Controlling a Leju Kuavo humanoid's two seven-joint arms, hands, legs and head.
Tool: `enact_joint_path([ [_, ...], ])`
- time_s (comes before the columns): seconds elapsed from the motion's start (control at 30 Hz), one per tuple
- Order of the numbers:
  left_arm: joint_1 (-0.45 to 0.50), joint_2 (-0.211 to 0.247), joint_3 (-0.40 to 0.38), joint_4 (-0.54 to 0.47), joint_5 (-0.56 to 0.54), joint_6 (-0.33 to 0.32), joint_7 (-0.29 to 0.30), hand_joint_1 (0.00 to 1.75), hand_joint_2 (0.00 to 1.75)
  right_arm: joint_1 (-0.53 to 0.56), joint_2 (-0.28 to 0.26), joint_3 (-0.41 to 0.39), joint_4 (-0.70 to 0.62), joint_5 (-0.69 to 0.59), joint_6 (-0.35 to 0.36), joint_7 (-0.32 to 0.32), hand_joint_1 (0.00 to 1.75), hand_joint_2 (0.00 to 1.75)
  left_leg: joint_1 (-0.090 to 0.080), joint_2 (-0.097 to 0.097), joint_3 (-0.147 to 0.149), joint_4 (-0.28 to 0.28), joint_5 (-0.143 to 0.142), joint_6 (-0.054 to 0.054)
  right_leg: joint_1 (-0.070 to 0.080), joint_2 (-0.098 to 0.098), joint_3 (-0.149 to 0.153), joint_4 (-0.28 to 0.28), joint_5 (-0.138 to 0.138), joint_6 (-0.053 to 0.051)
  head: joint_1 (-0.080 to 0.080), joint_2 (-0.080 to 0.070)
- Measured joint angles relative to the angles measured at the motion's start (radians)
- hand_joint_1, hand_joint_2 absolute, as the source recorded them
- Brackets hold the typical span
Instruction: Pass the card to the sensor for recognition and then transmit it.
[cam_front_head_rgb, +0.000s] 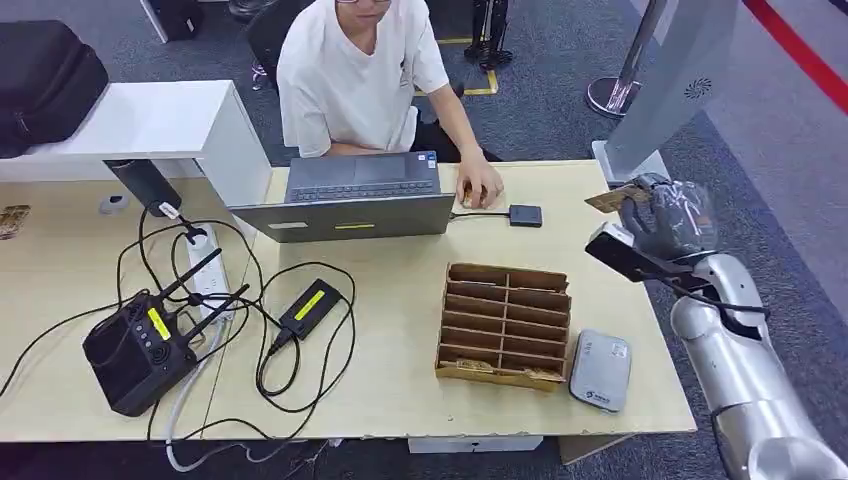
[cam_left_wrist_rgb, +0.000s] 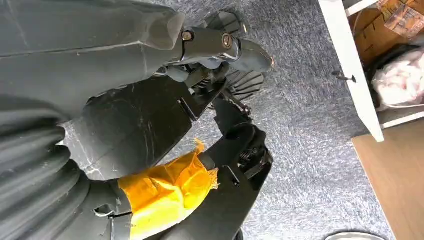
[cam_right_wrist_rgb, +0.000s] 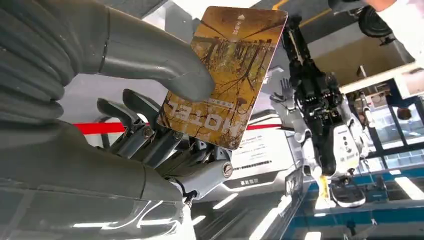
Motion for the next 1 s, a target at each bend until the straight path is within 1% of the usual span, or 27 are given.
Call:
enact_joint_path([
  [0.27,-0.002,-0.002,0.007,0.003,-0.008,0.001,-0.003,0.00,1.75,0.022,-0.008,-0.009,-0.019,0.005,-0.005,0.000,1.75,1.75,0.000,0.000,0.000,0.000,0.000,0.000,0.000,0.000,0.000,0.000,0.000,0.000,0.000,0.000],
  [0.47,-0.002,-0.003,0.014,0.008,-0.026,0.007,-0.019,0.00,1.75,0.142,-0.023,-0.055,-0.104,0.018,-0.054,-0.011,1.75,1.75,0.000,-0.001,0.000,0.000,-0.001,0.000,0.000,-0.001,0.000,0.000,0.000,0.000,0.000,0.000],
  [0.6,-0.001,-0.002,0.028,0.011,-0.037,0.007,-0.026,0.00,1.75,0.229,-0.029,-0.095,-0.167,0.036,-0.073,-0.014,1.75,1.75,0.000,-0.001,0.000,0.000,-0.002,0.000,0.000,-0.001,0.000,0.000,-0.001,0.000,0.000,0.000],
  [0.8,-0.001,-0.002,0.028,0.011,-0.037,0.007,-0.026,0.00,1.75,0.232,-0.029,-0.097,-0.169,0.036,-0.074,-0.014,1.75,1.75,0.000,-0.001,0.000,0.000,-0.002,0.000,0.000,-0.001,0.000,0.000,-0.001,0.000,0.000,0.000],
  [0.83,-0.001,-0.001,0.035,0.013,-0.040,0.009,-0.030,0.00,1.75,0.263,-0.031,-0.114,-0.188,0.037,-0.083,-0.016,1.75,1.75,0.000,-0.001,0.000,0.000,-0.002,0.000,0.000,-0.001,0.000,-0.001,-0.001,0.000,0.000,0.000],
  [0.87,-0.001,0.000,0.035,0.013,-0.041,0.009,-0.031,0.00,1.75,0.267,-0.031,-0.116,-0.190,0.037,-0.084,-0.016,1.75,1.75,0.000,-0.001,0.000,0.000,-0.002,0.000,0.000,-0.001,0.000,-0.001,-0.001,0.000,0.000,0.000],
  [0.9,-0.001,0.000,0.039,0.013,-0.045,0.010,-0.037,0.00,1.75,0.302,-0.032,-0.134,-0.211,0.042,-0.097,-0.019,1.75,1.75,0.000,-0.001,0.000,-0.001,-0.002,0.000,0.000,-0.001,0.000,-0.001,-0.001,0.000,0.000,0.000],
  [0.93,0.000,0.002,0.044,0.015,-0.051,0.010,-0.042,0.00,1.75,0.346,-0.032,-0.151,-0.237,0.056,-0.113,-0.021,1.75,1.75,0.000,-0.001,0.000,-0.001,-0.002,-0.001,0.000,-0.001,0.000,-0.001,-0.001,0.000,0.000,0.000],
  [1.0,0.002,0.004,0.062,0.015,-0.064,0.016,-0.053,0.00,1.75,0.473,-0.031,-0.182,-0.311,0.114,-0.161,-0.019,1.75,1.75,0.000,-0.001,-0.001,-0.001,-0.003,-0.001,0.000,-0.001,0.000,-0.001,-0.002,0.000,0.000,0.000],
])
